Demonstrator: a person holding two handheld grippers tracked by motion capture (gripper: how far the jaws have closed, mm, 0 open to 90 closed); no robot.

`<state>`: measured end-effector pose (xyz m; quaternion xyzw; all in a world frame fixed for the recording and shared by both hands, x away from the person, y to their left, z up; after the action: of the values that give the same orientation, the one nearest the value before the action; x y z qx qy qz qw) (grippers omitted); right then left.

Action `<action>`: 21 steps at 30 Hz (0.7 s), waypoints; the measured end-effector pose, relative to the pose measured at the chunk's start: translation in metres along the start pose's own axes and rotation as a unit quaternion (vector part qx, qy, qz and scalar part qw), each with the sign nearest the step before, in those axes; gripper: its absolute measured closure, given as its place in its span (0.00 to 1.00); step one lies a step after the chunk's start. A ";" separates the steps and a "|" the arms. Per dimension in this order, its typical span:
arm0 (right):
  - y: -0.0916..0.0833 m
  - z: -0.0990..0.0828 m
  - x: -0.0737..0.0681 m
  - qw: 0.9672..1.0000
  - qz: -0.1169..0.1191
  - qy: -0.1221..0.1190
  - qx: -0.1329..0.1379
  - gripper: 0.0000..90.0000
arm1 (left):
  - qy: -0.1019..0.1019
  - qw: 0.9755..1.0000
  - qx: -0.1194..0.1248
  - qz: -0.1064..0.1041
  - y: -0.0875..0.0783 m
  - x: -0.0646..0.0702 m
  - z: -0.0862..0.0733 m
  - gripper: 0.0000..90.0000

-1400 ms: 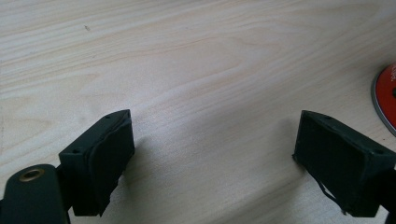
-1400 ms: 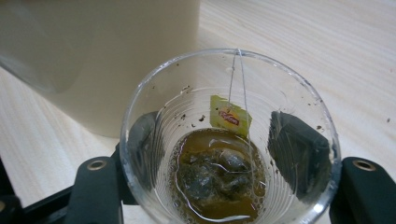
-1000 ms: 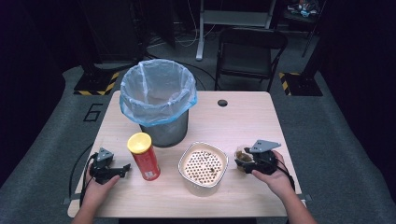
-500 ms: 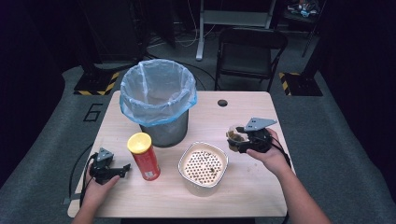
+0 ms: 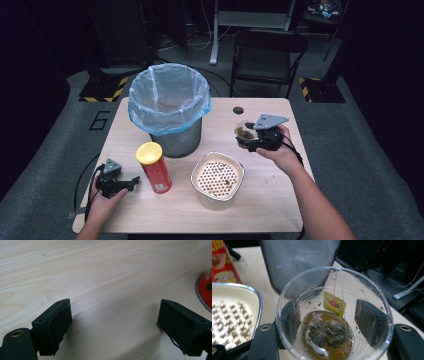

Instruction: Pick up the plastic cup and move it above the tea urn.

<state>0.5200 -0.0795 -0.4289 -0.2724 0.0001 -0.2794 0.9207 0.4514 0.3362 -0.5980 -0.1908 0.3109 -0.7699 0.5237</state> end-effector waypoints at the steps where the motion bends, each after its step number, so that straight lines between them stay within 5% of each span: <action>1: 0.001 0.004 0.000 1.000 0.002 -0.002 0.011 0.40 | 0.000 1.000 0.000 0.000 0.000 0.000 0.000 0.13; 8: 0.006 0.004 -0.007 1.000 0.013 -0.010 0.010 0.40 | -0.002 1.000 0.005 0.004 0.001 0.000 0.001 0.13; 16: 0.010 0.008 -0.020 0.997 0.018 -0.078 -0.003 0.41 | -0.003 1.000 0.005 0.005 0.001 0.000 0.001 0.13; 21: 0.012 0.016 -0.027 0.992 0.010 -0.126 -0.001 0.41 | -0.001 1.000 0.004 0.007 0.001 -0.001 0.001 0.13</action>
<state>0.5053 -0.0495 -0.4254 -0.3065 -0.1128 -0.2334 0.9159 0.4524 0.3364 -0.5979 -0.1867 0.3086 -0.7672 0.5304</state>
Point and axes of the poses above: each handheld gripper's, and its own axes: y roughly forward along the jaws, z roughly out of its top, x roughly to its right, the point moved 10 cm from there along y, roughly forward along the jaws, and after that the axes turned 4 degrees about z, right-handed, at the moved point
